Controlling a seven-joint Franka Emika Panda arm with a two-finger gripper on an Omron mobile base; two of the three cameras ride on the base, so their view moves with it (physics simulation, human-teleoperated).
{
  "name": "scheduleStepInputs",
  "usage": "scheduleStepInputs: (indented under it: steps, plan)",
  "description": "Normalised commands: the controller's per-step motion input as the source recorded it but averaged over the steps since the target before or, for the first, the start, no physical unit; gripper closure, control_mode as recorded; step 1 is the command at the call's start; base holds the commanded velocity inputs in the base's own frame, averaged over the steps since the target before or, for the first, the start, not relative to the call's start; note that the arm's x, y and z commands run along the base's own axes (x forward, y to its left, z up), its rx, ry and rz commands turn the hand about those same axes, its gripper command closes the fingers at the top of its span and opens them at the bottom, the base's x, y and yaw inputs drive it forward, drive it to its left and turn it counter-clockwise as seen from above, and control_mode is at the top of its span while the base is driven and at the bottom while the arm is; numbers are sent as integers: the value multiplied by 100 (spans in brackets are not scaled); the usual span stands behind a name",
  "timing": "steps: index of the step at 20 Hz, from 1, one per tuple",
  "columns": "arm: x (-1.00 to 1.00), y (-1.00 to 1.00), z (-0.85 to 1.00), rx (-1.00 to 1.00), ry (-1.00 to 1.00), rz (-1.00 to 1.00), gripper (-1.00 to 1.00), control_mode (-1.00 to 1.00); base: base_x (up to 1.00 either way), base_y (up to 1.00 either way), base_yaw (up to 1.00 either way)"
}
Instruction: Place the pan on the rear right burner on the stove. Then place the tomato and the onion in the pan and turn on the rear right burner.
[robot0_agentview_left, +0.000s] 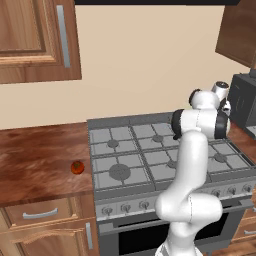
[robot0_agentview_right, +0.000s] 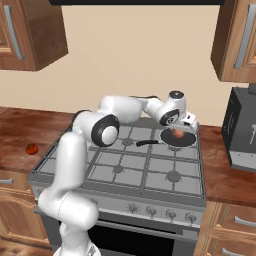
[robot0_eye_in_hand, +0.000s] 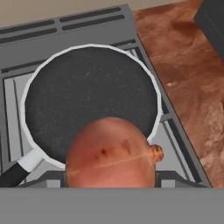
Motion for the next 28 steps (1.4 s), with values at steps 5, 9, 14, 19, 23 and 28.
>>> scheduleStepInputs:
  steps: [5,9,14,19,23,28]
  plan:
    - [16,-6,-26,0,0,0,100,-100,0,0,0]
    - [18,0,-27,0,0,0,100,-100,0,0,0]
    - [17,0,-24,0,0,0,100,-100,0,0,0]
    - [17,0,-15,0,0,0,100,-100,0,0,0]
    - [14,-3,-14,0,0,0,100,-100,0,0,0]
    - [14,-3,-13,0,0,0,100,-100,0,0,0]
